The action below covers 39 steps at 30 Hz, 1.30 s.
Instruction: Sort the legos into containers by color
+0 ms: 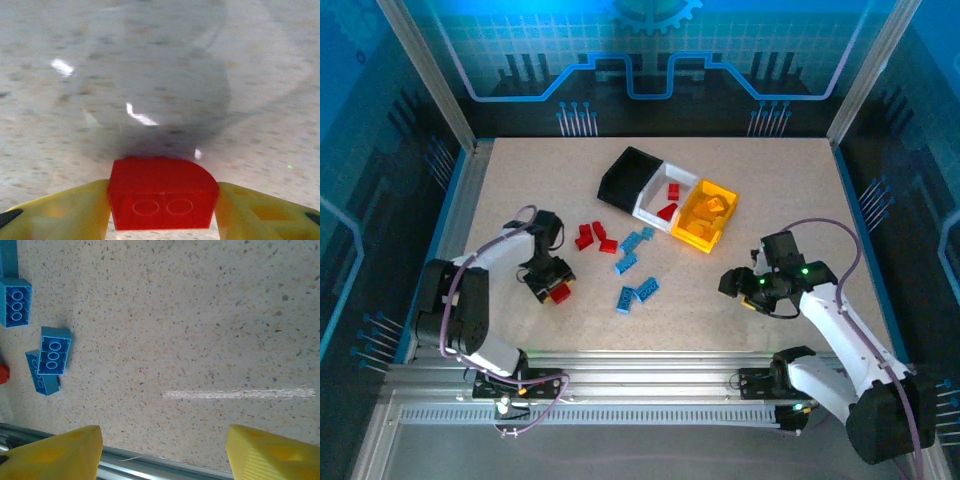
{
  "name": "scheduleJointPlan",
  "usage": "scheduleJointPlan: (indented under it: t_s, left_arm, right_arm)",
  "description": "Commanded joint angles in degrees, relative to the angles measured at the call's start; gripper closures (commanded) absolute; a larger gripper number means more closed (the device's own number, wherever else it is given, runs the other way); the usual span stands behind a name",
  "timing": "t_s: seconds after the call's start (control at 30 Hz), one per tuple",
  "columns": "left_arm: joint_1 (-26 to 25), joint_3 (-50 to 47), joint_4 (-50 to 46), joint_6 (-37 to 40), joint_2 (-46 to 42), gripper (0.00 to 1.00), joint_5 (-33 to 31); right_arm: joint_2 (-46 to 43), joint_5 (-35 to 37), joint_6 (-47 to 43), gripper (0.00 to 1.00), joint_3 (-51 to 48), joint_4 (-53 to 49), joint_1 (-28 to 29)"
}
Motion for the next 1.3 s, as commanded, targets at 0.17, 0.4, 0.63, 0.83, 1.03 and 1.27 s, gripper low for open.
scheduleJointPlan:
  t_s: [0.17, 0.4, 0.63, 0.83, 1.03, 1.27]
  left_arm:
    - [-8.06, 12.15, 0.34, 0.18, 8.60, 0.39, 4.72]
    - [-11.22, 19.14, -2.70, -0.85, 12.46, 0.39, 6.08]
    - [-12.31, 21.70, -3.97, -0.62, 10.52, 0.40, 5.42]
    - [-14.56, 22.86, -4.27, 0.23, 7.93, 0.40, 3.44]
    - [-17.97, 25.14, -4.94, 1.82, 6.62, 0.41, 1.05]
    - [-19.48, 25.95, -10.46, 3.16, 6.94, 0.22, -3.73]
  right_arm:
    - [-1.51, 2.03, -0.76, 0.33, 2.74, -2.28, -0.48]
    - [-5.07, 1.22, 0.72, 0.33, -0.30, -0.54, -1.94]
    - [-6.44, -0.95, -2.22, 0.32, -1.66, -2.01, -6.04]
    - [-6.88, -2.57, -4.74, 0.32, -0.15, -3.62, -8.74]
    - [-6.31, -4.82, -5.84, 0.33, -0.62, -4.13, -10.58]
    - [-6.56, -7.35, -5.45, 0.33, -0.55, -4.55, -10.87]
